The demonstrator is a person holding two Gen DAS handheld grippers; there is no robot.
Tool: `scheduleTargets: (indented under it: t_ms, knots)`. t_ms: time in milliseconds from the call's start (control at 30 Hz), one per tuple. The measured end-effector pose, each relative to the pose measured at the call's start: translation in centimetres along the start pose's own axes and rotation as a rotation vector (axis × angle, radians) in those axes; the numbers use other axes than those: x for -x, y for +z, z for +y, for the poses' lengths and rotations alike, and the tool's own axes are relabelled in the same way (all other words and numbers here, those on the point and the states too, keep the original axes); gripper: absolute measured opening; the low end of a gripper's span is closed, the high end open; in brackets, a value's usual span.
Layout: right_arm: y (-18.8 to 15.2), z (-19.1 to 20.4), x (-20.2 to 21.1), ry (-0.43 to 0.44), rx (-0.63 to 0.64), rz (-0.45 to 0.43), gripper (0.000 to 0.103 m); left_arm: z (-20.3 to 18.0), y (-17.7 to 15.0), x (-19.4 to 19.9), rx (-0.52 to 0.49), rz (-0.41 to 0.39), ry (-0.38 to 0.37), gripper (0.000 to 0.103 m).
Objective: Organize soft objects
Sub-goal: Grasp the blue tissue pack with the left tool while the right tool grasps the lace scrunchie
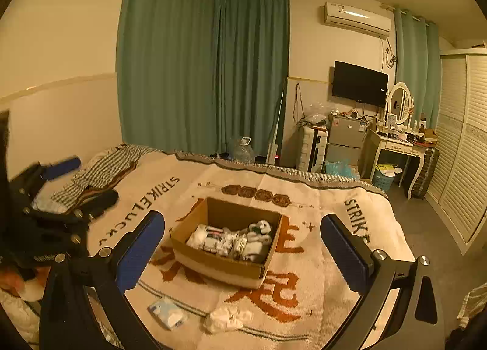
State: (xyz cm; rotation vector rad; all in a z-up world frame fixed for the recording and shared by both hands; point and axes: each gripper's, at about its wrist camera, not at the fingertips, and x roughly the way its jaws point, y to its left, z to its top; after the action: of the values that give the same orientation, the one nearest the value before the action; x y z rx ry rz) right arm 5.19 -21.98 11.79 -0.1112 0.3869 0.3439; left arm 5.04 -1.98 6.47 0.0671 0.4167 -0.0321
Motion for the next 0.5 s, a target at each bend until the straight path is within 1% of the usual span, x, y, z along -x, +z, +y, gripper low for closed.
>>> scheduleTargets:
  t_ms: [67,167,233,300,400,500]
  knots:
    - [-1.0,0.4,-0.1,0.004,0.007,0.013,0.103,0.2,-1.8,-1.4,0.046,0.049,-0.005,0.098]
    - [-3.1,1.1,-1.2,0.013,0.032,0.048,0.103,-0.1,-4.5,-3.6,0.067,0.104,0.019,0.098]
    - [-4.7,1.3,-2.5,0.012,0.040,0.072,0.103,-0.6,-6.3,-4.5,0.074,0.145,0.012,0.098]
    - [-6.9,1.4,-4.6,-0.001,0.035,0.120,0.103,-1.2,-7.9,-5.7,0.065,0.198,-0.011,0.098]
    - [-9.8,1.2,-7.4,0.007,0.011,0.209,0.103,-1.6,-10.3,-7.5,0.044,0.252,0.007,0.098]
    - [-12.6,1.1,-10.2,0.024,-0.013,0.276,0.103,-1.7,-12.6,-9.2,0.059,0.306,-0.008,0.098]
